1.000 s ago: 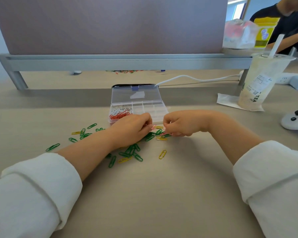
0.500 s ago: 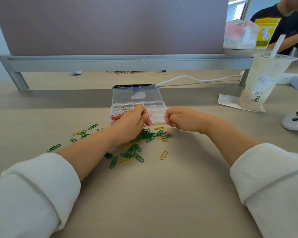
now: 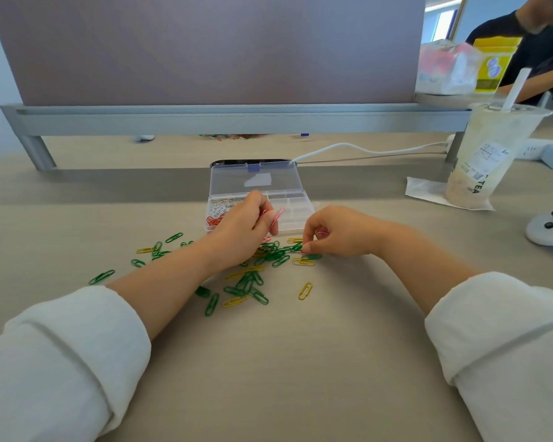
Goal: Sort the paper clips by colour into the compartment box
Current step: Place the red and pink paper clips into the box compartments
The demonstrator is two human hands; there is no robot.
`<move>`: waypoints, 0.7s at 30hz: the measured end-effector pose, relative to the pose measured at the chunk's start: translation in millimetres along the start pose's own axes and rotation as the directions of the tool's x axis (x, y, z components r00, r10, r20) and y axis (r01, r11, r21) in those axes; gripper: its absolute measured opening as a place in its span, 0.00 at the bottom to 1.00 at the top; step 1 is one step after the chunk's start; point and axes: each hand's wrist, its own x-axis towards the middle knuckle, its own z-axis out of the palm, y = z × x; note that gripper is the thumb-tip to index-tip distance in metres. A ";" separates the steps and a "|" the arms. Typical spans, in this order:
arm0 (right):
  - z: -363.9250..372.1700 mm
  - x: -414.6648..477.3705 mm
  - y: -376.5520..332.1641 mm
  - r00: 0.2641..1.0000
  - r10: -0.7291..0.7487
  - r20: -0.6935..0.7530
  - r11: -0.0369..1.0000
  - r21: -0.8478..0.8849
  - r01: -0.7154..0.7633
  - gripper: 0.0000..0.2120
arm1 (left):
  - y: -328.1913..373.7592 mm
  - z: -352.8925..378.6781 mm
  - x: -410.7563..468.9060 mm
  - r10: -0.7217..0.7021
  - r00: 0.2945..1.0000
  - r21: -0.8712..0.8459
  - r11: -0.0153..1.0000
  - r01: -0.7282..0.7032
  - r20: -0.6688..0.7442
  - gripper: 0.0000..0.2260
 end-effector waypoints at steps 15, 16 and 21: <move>3.5 4.9 2.6 0.990 0.065 -0.125 0.997 0.053 -0.059 0.03 | -3.0 -5.4 2.2 0.037 0.998 -0.003 0.999 -0.038 -0.052 0.15; 3.4 5.0 3.7 0.988 0.070 -0.138 0.997 0.036 -0.065 0.03 | -2.5 -6.4 2.1 0.032 0.997 -0.005 0.999 -0.032 -0.069 0.16; -2.4 0.7 2.3 0.988 0.018 -0.153 0.998 0.063 -0.009 0.06 | -0.4 -11.2 1.8 -0.003 0.995 -0.087 0.996 -0.006 -0.102 0.19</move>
